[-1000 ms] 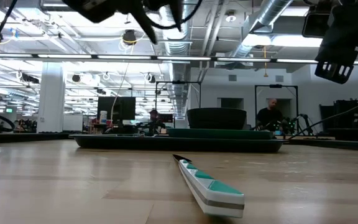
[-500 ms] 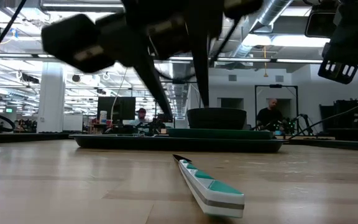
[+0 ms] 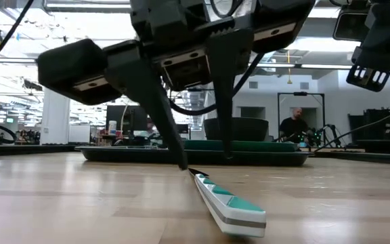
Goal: Set up tray
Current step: Put the knife on the black table napkin to the right of the spoon
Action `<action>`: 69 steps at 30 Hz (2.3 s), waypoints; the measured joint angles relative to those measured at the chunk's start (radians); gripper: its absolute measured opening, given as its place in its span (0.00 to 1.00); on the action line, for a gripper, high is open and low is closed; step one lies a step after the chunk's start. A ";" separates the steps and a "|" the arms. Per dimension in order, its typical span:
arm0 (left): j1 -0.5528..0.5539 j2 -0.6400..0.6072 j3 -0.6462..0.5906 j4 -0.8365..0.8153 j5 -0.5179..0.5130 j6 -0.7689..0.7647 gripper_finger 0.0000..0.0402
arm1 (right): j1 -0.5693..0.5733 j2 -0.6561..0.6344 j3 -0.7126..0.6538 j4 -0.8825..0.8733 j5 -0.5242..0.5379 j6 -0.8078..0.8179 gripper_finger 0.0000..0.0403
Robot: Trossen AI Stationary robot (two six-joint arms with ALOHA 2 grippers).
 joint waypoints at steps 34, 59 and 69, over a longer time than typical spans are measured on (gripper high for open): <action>0.010 0.098 0.005 0.073 0.073 0.002 0.31 | -0.001 0.000 0.000 0.033 0.000 -0.003 0.25; 0.005 0.100 0.161 -0.062 -0.008 -0.115 0.31 | 0.000 0.000 0.000 0.049 -0.003 -0.003 0.25; -0.011 0.098 0.163 -0.056 -0.014 -0.190 0.31 | 0.000 0.000 0.000 0.049 -0.024 -0.022 0.25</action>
